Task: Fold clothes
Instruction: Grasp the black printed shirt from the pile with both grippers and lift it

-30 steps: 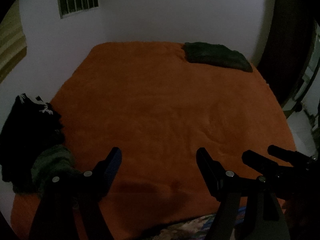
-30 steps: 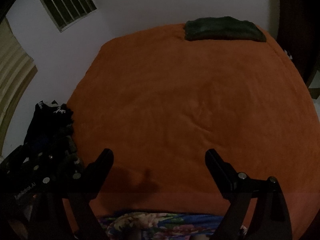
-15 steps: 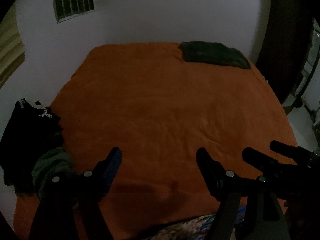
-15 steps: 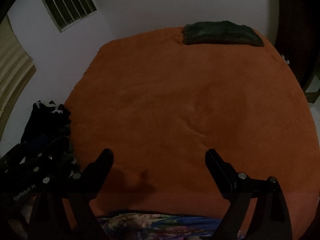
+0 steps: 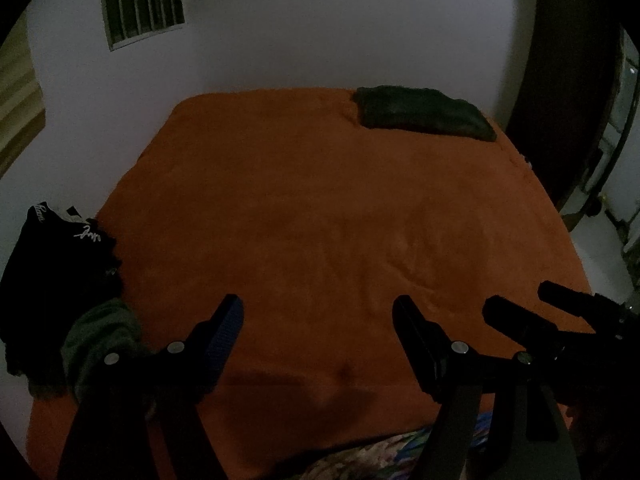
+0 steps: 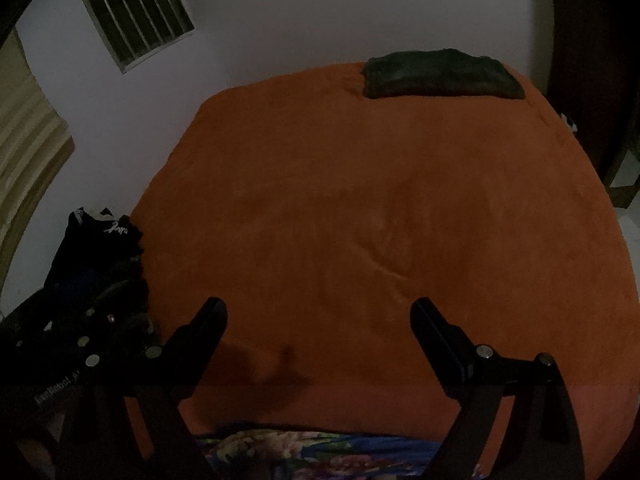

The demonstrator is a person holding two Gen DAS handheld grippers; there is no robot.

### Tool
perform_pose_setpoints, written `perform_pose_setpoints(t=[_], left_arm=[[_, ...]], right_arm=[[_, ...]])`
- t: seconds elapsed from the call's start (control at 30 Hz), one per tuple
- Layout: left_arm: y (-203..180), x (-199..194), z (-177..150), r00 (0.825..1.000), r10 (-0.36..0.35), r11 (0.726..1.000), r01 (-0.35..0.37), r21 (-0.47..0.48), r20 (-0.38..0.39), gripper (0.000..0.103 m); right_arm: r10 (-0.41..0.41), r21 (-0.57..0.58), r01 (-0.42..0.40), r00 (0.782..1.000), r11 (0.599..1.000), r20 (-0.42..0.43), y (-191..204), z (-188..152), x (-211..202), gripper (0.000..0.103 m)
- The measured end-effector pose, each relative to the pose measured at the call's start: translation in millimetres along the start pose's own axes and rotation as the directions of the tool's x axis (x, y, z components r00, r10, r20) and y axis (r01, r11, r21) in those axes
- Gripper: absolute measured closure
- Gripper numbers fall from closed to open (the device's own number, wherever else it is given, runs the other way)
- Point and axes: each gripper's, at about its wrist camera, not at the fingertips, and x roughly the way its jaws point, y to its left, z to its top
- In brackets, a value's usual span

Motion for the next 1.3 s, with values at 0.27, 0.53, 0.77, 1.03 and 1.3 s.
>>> perform_pose_setpoints(t=[0.27,0.53,0.77,1.03,1.3], left_arm=[[4.2,4.1,-2.9,1.0,0.018,1.0,-0.018,-0.018,-0.002,0.025],[5.2,7.2,4.5,1.0,0.015,1.0,-0.016,-0.025,-0.009,0.025],[7.0,12.4,-5.4,1.0,0.018,0.999,-0.018,-0.038,-0.003,0.025],[6.2,10.4,-7.2,1.0,0.022,0.999,-0.021,-0.035,0.021,0.025],[8.5,1.9,-5.8,0.999,-0.008,0.998,0.011,-0.056,0.051,0.025]], right_arm=[[0.011,-0.019,-0.011,1.0,1.0,0.0,0.2,3.6,-1.3,0.01],[0.004,-0.034,-0.003,1.0,0.999,0.007,8.3,4.3,-5.1,0.01],[-0.009,-0.046,0.01,1.0,0.999,0.021,9.3,2.5,-8.3,0.01],[-0.015,-0.061,0.016,1.0,0.998,0.016,10.9,4.6,-8.5,0.01],[-0.029,-0.074,0.028,1.0,0.997,-0.011,14.0,15.9,-1.4,0.01]])
